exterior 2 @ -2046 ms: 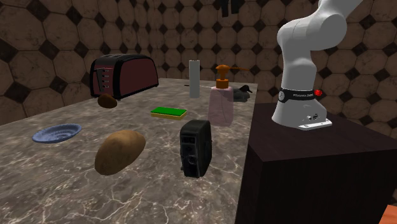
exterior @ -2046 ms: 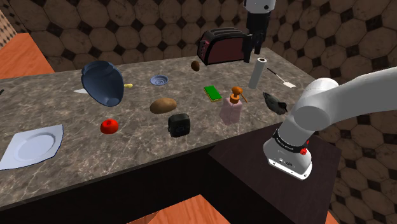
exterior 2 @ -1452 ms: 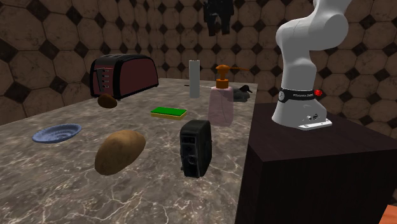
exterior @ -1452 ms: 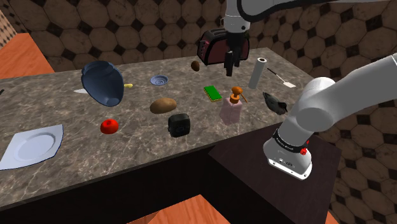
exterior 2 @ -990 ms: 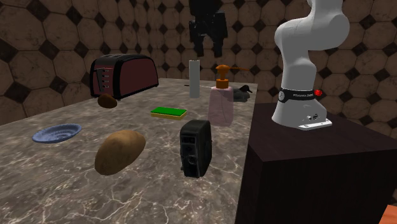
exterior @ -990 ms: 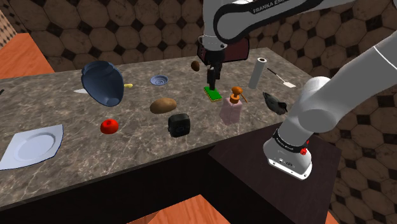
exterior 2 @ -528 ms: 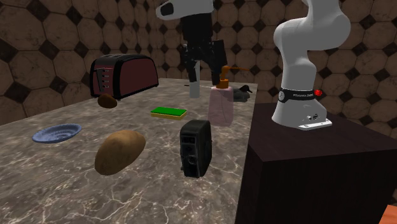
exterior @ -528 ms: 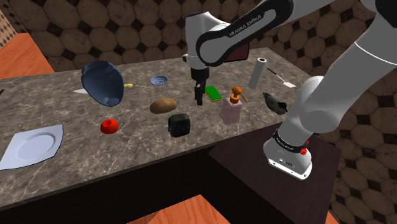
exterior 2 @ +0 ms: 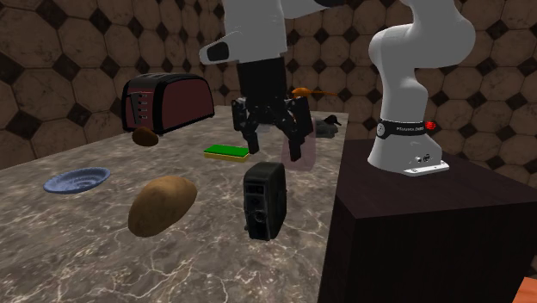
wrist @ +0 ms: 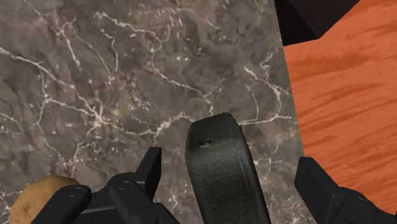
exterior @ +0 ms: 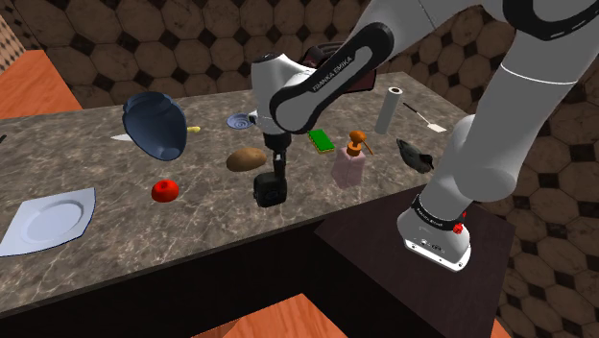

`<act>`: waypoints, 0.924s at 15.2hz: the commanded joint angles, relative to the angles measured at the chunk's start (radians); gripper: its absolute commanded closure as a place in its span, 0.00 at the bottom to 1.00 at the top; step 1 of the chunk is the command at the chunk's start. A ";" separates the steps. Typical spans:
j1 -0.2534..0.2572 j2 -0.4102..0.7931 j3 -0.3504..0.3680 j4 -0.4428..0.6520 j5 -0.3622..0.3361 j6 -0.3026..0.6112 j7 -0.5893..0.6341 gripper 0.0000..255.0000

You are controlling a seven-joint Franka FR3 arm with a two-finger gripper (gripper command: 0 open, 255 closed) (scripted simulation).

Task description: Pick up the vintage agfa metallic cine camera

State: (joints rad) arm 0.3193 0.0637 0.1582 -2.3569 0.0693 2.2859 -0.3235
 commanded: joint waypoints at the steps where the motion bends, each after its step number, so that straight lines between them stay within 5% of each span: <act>1: 0.004 0.033 0.004 0.013 -0.003 0.021 -0.006 0.00; 9: 0.007 0.106 0.002 -0.002 -0.013 0.107 -0.002 0.00; 10: 0.007 0.107 0.002 0.001 -0.014 0.106 -0.001 1.00; 14: 0.007 0.105 0.002 0.000 -0.013 0.106 -0.001 1.00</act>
State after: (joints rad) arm 0.3259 0.1667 0.1596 -2.3559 0.0554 2.3909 -0.3248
